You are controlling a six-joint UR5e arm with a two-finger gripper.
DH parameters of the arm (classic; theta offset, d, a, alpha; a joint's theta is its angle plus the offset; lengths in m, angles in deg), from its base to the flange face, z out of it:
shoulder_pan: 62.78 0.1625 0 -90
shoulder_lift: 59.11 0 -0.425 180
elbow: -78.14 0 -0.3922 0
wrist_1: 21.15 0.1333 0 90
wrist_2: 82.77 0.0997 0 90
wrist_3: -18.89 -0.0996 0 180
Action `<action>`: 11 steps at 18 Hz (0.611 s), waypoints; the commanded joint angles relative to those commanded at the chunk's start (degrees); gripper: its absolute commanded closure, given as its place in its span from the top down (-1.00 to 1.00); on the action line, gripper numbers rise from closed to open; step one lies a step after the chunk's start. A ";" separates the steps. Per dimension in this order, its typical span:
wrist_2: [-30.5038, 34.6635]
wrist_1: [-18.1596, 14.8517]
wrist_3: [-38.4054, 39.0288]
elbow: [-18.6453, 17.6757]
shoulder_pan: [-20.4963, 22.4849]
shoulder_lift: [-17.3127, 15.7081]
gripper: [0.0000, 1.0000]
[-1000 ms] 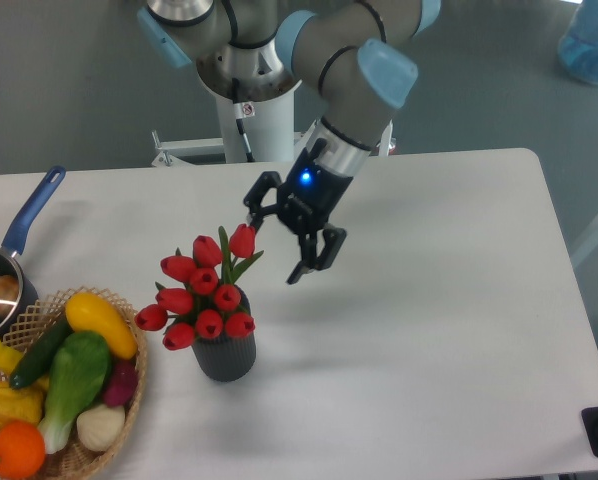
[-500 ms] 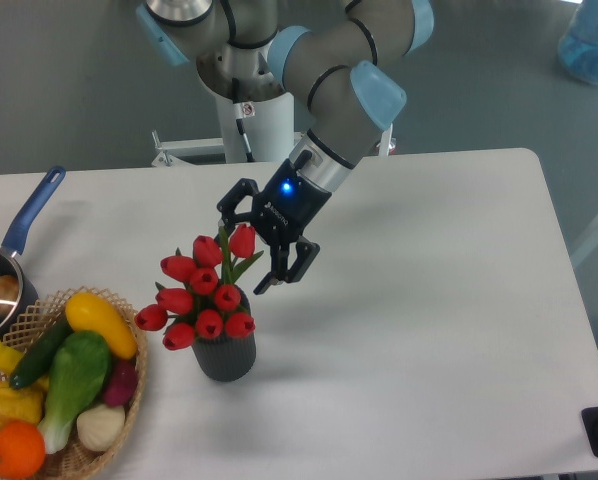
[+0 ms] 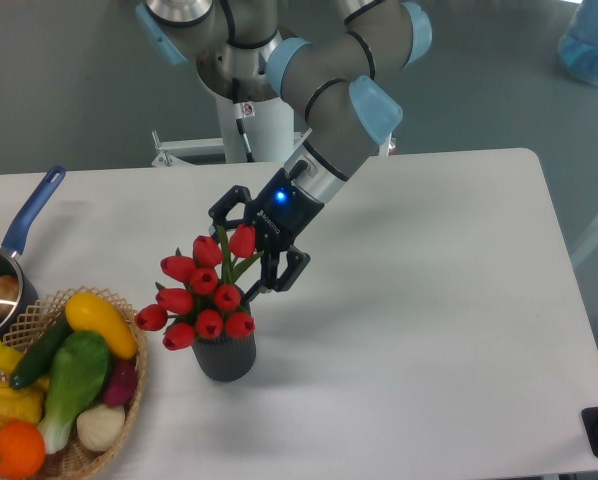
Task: Pick up the flowers from the vase
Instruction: 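Lower the open gripper around the tulip stems above the vase rim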
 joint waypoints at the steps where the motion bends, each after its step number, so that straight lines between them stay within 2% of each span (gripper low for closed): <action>1: 0.00 0.00 0.26 0.52 0.00 0.09 1.00; 5: -0.09 0.17 1.15 1.76 -0.70 0.97 1.00; 11: -0.35 4.13 1.94 2.73 -1.84 3.69 1.00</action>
